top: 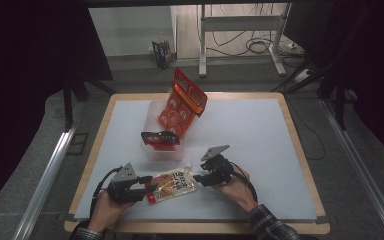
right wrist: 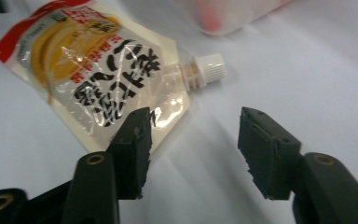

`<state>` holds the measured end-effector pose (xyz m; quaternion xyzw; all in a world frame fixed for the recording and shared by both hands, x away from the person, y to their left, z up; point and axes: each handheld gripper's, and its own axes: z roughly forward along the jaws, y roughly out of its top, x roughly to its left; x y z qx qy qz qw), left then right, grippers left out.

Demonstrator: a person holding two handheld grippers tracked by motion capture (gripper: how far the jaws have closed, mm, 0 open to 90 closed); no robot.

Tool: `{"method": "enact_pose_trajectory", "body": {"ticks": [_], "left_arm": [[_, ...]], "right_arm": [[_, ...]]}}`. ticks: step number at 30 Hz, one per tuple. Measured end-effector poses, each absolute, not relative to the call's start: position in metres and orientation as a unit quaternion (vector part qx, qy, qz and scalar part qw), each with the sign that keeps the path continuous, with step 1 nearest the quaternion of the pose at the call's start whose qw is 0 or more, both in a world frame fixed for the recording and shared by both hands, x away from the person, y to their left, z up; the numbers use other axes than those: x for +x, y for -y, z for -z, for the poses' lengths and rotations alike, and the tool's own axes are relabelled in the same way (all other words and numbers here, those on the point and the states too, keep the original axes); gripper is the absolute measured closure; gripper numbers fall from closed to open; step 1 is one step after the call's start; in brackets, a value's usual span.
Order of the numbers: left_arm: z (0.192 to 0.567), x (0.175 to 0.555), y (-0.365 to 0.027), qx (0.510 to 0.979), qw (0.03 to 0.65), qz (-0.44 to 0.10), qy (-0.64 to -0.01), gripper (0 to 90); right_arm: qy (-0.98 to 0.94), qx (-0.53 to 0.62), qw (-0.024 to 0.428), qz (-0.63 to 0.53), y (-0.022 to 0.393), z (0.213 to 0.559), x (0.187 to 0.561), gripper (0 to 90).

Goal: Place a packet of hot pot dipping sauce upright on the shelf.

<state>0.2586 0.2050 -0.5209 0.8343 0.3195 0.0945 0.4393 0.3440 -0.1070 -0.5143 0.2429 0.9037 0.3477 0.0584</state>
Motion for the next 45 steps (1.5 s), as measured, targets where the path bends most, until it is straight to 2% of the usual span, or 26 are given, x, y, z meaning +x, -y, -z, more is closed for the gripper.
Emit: {"method": "enact_pose_trajectory", "body": {"ticks": [4, 7, 15, 20, 28, 36, 40, 42, 45], "left_arm": [[0.525, 0.264, -0.202, 0.841, 0.438, -0.088, -0.306, 81.8], [0.528, 0.268, -0.197, 0.85, 0.433, -0.076, -0.291, 86.8], [0.539, 0.271, -0.191, 0.866, 0.394, -0.072, -0.299, 90.0], [0.542, 0.272, -0.193, 0.865, 0.386, -0.063, -0.316, 90.0], [0.545, 0.27, -0.196, 0.863, 0.382, -0.059, -0.326, 90.0], [0.545, 0.269, -0.198, 0.859, 0.385, -0.051, -0.333, 90.0], [0.545, 0.268, -0.198, 0.861, 0.383, -0.054, -0.33, 90.0], [0.545, 0.267, -0.197, 0.863, 0.382, -0.057, -0.327, 90.0], [0.543, 0.265, -0.194, 0.869, 0.372, -0.071, -0.319, 90.0]], "right_arm": [[-0.907, 0.231, 0.057, -0.348, 0.106, 0.513, 0.341, 34.9], [-0.909, 0.227, 0.057, -0.346, 0.104, 0.514, 0.339, 29.6], [-0.907, 0.229, 0.053, -0.349, 0.1, 0.518, 0.338, 8.8], [-0.905, 0.229, 0.048, -0.356, 0.1, 0.518, 0.335, 2.6], [-0.904, 0.237, 0.001, -0.357, 0.092, 0.525, 0.335, 2.9], [-0.895, 0.243, -0.069, -0.369, 0.071, 0.529, 0.331, 5.2], [-0.896, 0.243, -0.071, -0.365, 0.058, 0.53, 0.331, 12.8], [-0.894, 0.249, -0.073, -0.366, 0.054, 0.529, 0.331, 19.3], [-0.883, 0.262, -0.099, -0.378, 0.052, 0.529, 0.335, 34.3]]}}
